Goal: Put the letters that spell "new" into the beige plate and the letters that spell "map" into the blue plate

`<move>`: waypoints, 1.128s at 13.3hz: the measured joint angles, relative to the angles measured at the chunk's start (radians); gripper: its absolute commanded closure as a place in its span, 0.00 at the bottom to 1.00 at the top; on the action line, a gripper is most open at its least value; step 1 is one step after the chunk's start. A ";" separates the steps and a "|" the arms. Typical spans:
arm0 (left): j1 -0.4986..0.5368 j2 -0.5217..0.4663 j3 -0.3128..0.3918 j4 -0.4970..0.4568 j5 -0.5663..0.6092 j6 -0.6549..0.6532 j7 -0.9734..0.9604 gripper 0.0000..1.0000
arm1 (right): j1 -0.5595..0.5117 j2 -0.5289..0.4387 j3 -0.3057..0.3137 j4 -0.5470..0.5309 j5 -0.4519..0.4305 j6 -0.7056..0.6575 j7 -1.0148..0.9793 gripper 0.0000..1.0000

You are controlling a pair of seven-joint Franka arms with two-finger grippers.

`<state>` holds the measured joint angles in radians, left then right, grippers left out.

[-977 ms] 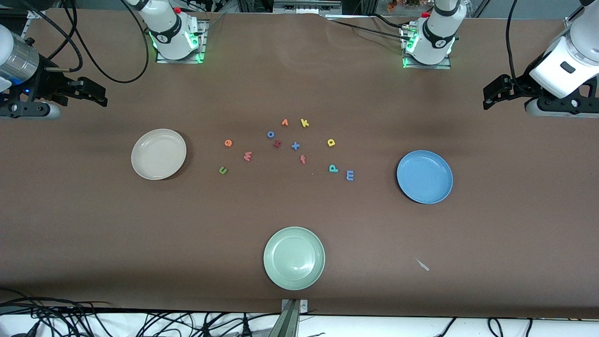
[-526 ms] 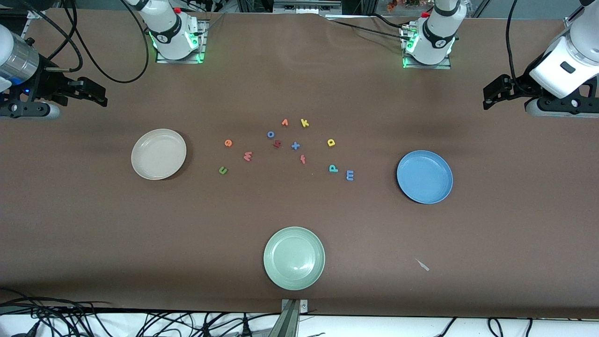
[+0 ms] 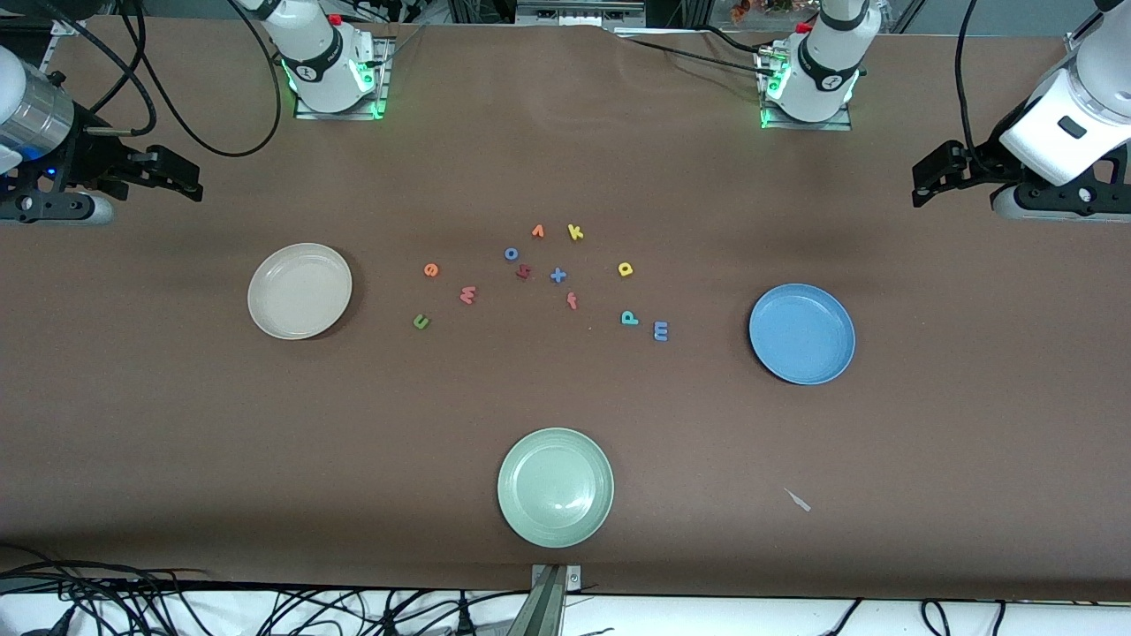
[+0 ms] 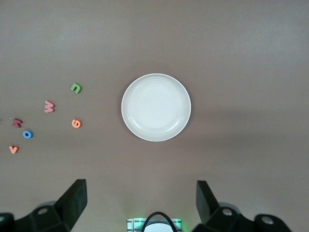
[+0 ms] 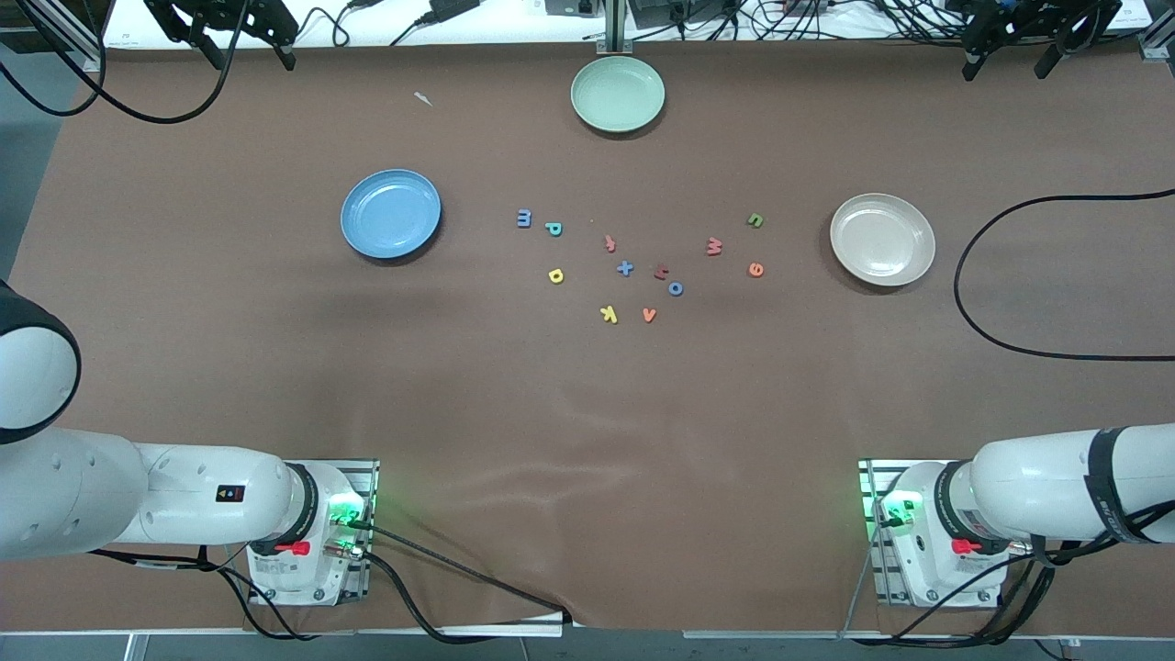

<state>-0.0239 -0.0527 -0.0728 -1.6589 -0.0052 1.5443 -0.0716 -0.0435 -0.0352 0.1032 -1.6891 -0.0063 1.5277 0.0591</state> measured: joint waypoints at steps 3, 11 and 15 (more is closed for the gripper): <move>0.000 0.000 0.000 0.000 0.000 0.000 0.000 0.00 | 0.000 0.000 0.000 0.000 0.000 0.000 0.000 0.00; 0.000 0.000 0.000 0.000 0.000 0.000 0.000 0.00 | 0.000 0.000 0.000 0.000 0.000 0.007 0.000 0.00; 0.000 0.000 0.000 0.000 0.000 0.000 0.000 0.00 | 0.000 0.000 0.000 0.000 0.000 0.016 0.000 0.00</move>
<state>-0.0239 -0.0527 -0.0728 -1.6589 -0.0052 1.5442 -0.0716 -0.0435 -0.0348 0.1032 -1.6892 -0.0063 1.5432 0.0590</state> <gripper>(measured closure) 0.000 0.000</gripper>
